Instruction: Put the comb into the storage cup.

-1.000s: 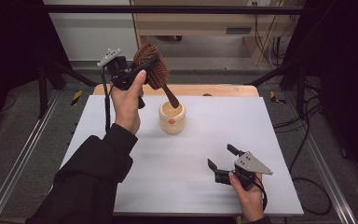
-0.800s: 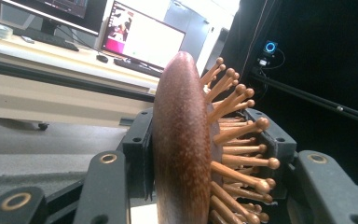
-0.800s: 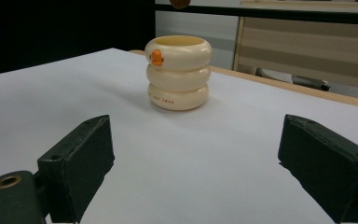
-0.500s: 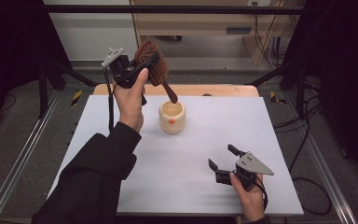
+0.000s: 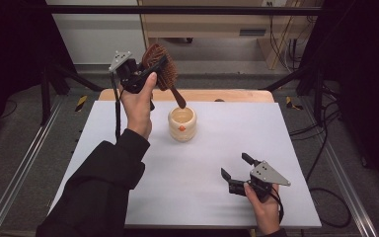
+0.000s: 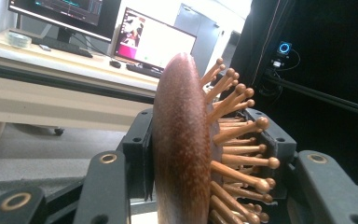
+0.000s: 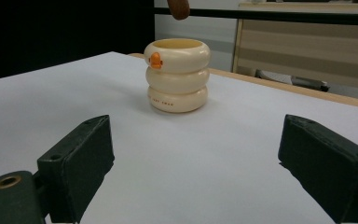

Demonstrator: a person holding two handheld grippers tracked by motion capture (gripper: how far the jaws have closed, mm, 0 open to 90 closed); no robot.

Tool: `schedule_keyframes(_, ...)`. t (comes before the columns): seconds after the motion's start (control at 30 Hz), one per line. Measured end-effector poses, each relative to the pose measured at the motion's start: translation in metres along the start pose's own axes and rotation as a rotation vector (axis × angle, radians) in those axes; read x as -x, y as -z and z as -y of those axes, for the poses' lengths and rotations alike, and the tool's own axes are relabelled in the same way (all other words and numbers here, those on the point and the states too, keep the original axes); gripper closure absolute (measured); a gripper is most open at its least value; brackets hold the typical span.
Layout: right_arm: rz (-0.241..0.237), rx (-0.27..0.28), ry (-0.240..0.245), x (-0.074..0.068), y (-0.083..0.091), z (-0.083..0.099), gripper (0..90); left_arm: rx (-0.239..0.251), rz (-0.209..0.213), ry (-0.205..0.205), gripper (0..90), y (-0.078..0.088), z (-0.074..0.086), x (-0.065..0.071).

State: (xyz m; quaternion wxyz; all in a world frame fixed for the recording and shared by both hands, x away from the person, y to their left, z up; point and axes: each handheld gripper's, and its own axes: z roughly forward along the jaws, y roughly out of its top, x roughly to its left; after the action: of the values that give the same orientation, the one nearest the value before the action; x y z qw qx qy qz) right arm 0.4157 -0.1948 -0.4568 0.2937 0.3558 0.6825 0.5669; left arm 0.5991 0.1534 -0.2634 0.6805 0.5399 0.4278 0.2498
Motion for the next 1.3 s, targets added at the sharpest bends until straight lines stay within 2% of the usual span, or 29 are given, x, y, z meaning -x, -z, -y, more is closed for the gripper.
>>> schedule_keyframes(0.2, -0.004, 0.003, -0.021, 0.001, 0.000, 0.000, 9.9, -0.005, -0.001, -0.007, 48.8, -0.001, 0.004, -0.001)
schedule_keyframes(0.5, -0.005, 0.000, -0.011, 0.001, -0.001, 0.001, 9.7, -0.027, -0.003, -0.007, 48.8, -0.003, 0.013, -0.001)
schedule_keyframes(0.87, -0.004, 0.000, -0.009, 0.001, -0.001, 0.001, 9.7, -0.073, -0.003, -0.032, 48.8, -0.008, 0.026, 0.001)
schedule_keyframes(1.03, -0.005, 0.000, -0.009, 0.001, -0.001, 0.001, 9.7, -0.111, -0.002, -0.055, 48.8, -0.011, 0.036, 0.004)
schedule_keyframes(1.3, -0.012, -0.003, -0.008, 0.001, -0.001, 0.002, 9.7, -0.134, 0.001, -0.050, 48.8, -0.017, 0.047, 0.006)
